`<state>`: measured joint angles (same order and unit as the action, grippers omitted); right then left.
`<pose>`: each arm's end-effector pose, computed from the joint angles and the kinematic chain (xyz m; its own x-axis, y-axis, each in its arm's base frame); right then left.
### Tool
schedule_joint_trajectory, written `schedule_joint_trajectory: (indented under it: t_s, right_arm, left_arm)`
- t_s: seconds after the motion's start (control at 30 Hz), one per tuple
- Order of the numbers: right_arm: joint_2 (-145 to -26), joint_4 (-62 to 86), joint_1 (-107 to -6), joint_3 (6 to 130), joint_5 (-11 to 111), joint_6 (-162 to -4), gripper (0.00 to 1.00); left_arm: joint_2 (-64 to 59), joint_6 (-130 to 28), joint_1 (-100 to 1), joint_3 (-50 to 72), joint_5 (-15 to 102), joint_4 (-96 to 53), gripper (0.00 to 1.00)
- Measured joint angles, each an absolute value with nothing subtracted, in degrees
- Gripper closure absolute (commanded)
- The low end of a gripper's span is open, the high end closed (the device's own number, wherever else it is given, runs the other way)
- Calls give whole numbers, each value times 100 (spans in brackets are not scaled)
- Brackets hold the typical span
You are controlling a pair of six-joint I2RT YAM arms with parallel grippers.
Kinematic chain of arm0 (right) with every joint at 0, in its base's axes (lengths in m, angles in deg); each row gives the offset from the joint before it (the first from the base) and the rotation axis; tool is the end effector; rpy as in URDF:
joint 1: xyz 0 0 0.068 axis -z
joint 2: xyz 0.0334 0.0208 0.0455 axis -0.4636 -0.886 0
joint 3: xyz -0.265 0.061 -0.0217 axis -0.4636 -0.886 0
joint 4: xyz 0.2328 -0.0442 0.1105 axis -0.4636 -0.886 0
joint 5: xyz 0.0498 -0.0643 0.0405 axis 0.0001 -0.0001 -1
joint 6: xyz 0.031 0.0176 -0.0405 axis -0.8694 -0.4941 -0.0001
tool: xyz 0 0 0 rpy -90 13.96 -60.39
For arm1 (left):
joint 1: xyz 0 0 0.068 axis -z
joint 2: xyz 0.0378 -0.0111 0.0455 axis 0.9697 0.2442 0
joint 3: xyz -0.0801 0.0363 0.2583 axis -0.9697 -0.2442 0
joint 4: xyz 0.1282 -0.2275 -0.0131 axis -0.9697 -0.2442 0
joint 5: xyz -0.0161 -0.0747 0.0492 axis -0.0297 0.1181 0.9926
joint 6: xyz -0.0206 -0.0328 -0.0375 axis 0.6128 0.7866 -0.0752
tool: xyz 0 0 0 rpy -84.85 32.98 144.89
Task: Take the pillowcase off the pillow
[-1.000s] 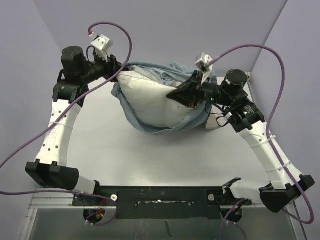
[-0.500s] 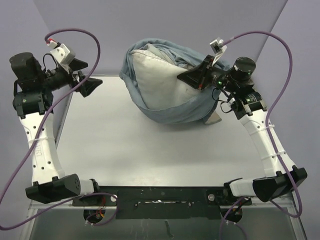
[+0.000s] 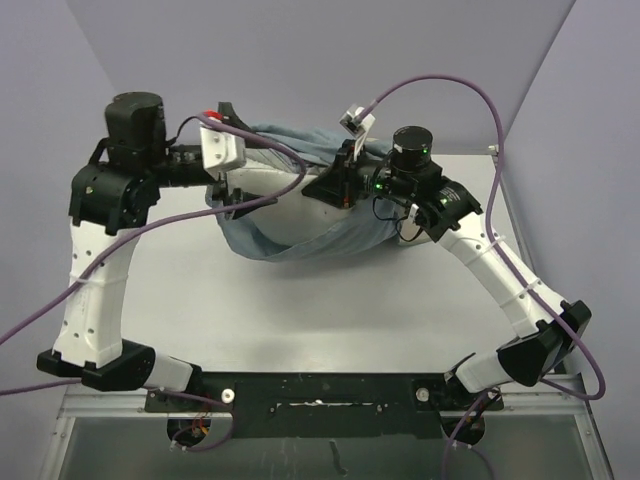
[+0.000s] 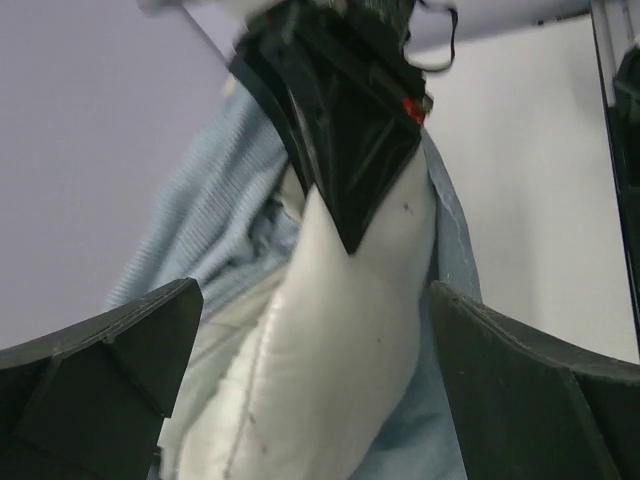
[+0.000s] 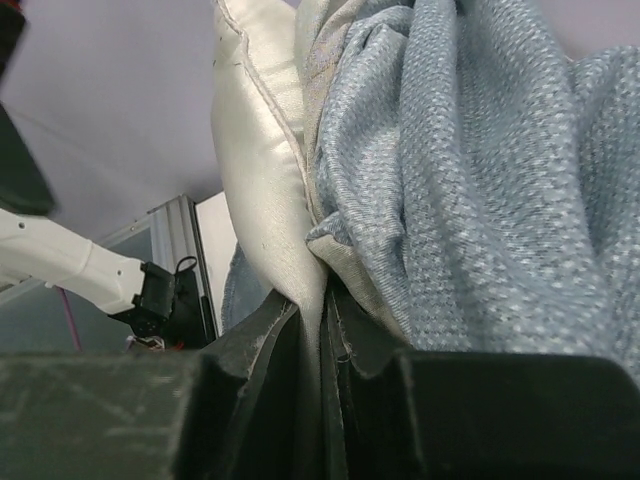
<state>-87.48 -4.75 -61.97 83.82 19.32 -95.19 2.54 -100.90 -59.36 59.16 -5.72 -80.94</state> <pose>0.2527 0.1992 0.4562 -0.4247 0.0233 -0.9050 -0.8550 0.3183 0.4094 0.1978 -0.0899 0.5494 0.3519 0.2437 -0.9037 0.9017 0.1706 0.3972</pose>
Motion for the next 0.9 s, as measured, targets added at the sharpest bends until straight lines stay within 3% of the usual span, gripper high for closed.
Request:
schedule_joint_trajectory:
  t_s: [0.23,0.63,0.7,0.8,0.87,0.9]
  right_arm:
    - [-8765,-521,-6217,8417,2109,-9414,100]
    - [-8789,-790,-6433,8480,2118,-9178,100]
    - [-8837,-912,-6483,8587,2118,-9119,100]
    - [-8953,-1061,-6534,8771,2120,-9073,97]
    - [-8990,-1096,-6536,8825,2124,-9088,67]
    - [-8997,-1109,-6523,8828,2120,-9126,58]
  left_arm:
    - [361,-11238,-5721,5042,462,-8905,7]
    - [-179,-11782,-5210,4096,1573,-8118,8]
    - [-249,-11839,-5103,3927,1752,-7950,16]
    - [-247,-11917,-5007,3855,2038,-7816,34]
    - [-229,-11952,-5002,3853,2165,-7806,55]
    - [-223,-11965,-5002,3849,2198,-7810,74]
